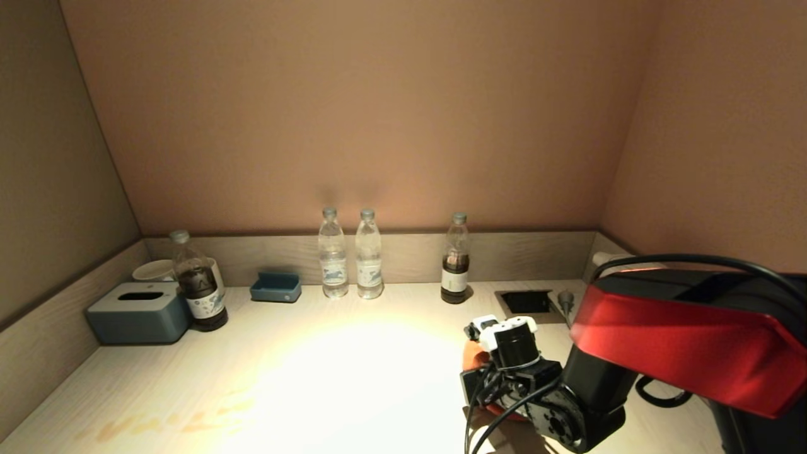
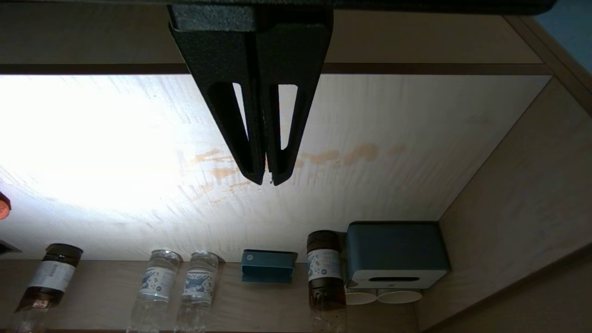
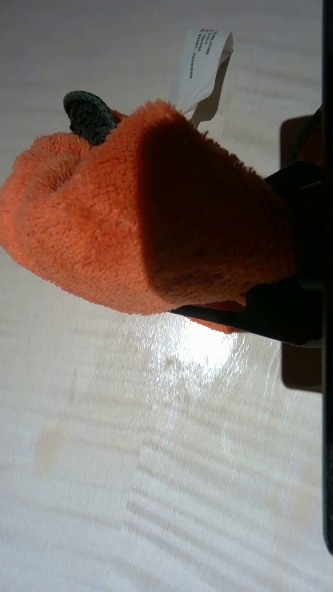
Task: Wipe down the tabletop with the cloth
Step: Sweep the stains on the table
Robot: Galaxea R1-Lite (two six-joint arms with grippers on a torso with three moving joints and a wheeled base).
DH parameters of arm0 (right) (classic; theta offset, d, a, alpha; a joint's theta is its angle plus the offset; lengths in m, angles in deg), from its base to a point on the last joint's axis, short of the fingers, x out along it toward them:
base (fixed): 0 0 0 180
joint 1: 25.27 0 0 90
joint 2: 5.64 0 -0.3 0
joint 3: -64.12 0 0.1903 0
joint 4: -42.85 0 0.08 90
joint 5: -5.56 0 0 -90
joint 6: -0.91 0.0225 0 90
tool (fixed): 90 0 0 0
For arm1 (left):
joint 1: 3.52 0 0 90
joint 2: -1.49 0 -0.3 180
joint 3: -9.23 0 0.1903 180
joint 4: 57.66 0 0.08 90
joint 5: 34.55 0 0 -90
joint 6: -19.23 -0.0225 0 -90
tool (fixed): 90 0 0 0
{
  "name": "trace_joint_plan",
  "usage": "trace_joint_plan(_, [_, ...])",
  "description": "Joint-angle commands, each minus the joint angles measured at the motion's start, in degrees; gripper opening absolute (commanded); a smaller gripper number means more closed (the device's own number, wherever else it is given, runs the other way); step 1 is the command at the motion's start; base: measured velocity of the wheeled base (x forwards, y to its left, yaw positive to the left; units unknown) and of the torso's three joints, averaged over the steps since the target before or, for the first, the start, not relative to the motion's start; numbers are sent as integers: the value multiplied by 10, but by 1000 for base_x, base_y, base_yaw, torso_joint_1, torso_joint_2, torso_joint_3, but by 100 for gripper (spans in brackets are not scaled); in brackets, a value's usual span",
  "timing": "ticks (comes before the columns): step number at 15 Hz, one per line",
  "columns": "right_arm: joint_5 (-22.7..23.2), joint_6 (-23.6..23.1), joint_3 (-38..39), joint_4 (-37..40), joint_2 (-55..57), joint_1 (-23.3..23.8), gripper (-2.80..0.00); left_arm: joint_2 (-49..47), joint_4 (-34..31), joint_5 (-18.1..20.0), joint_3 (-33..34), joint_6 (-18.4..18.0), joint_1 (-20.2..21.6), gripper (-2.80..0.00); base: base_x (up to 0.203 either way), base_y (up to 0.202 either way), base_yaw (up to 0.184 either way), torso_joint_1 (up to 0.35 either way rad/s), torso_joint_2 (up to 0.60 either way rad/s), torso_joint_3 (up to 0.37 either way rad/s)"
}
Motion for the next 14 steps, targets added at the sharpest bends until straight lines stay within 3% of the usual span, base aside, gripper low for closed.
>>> trace_joint_plan(1, [-14, -1, -13, -1, 22, -17, -280, 0, 0, 0, 0, 0, 1, -280, 0, 0, 0, 0, 0, 0])
trace_joint_plan(5, [-26, -9, -86, 26, 42, -107, -280, 0, 0, 0, 0, 0, 0, -280, 0, 0, 0, 0, 0, 0])
trace_joint_plan(14, [-36, -50, -267, 142, 84, -164, -280, 0, 0, 0, 0, 0, 0, -280, 0, 0, 0, 0, 0, 0])
